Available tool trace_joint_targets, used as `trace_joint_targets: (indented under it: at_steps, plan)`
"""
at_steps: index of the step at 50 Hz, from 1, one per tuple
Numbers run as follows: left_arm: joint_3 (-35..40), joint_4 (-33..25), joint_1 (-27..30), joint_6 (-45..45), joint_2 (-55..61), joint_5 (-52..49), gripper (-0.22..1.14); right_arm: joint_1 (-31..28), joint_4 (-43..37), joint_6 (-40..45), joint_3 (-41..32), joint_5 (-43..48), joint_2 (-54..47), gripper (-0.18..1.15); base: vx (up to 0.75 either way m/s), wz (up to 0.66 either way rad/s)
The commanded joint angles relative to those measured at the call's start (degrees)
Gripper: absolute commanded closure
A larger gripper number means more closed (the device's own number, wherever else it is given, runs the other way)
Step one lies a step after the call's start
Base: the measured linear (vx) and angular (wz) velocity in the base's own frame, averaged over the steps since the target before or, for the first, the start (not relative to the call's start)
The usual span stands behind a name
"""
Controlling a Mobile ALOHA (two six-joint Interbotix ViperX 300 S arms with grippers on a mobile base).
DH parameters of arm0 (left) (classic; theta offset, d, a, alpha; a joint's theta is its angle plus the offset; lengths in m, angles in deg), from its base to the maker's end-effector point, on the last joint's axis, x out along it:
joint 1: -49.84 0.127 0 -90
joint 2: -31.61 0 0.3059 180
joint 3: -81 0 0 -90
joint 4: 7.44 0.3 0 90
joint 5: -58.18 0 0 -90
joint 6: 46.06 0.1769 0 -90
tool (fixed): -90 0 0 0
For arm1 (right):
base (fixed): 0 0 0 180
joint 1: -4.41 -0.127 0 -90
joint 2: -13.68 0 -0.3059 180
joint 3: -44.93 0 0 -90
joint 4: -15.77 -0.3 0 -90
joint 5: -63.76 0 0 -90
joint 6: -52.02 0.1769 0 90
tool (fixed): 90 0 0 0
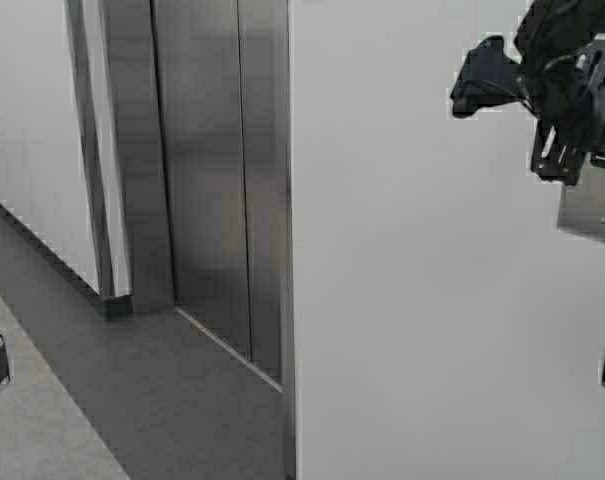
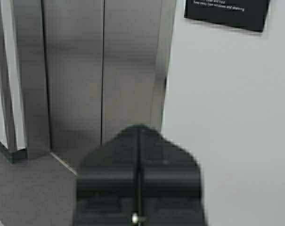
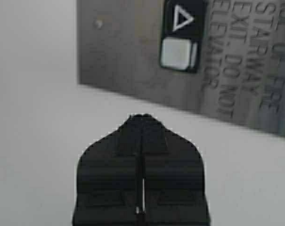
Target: Navigate to elevator, push the call button, then enter the elevator
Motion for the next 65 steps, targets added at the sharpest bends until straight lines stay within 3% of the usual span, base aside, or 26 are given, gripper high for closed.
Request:
trace_joint_targets:
  at_steps: [1, 40, 65]
  plan:
    - [0.8, -0.1, -0.1, 0.0, 0.3, 0.2, 0.89, 1.4, 3.6, 1.7, -1.7, 0.0, -1.4, 0.91, 0.00, 0.00]
    - [0.7, -0.1, -0.1, 0.9, 0.3, 0.2, 0.89, 10.5, 12.7, 1.9, -11.1, 1.8, -11.4, 0.91, 0.00, 0.00]
    - [0.6, -0.1, -0.2, 1.2, 0.2, 0.2, 0.89, 11.7, 16.2, 1.9, -15.6, 4.0, -12.7, 0.91, 0.00, 0.00]
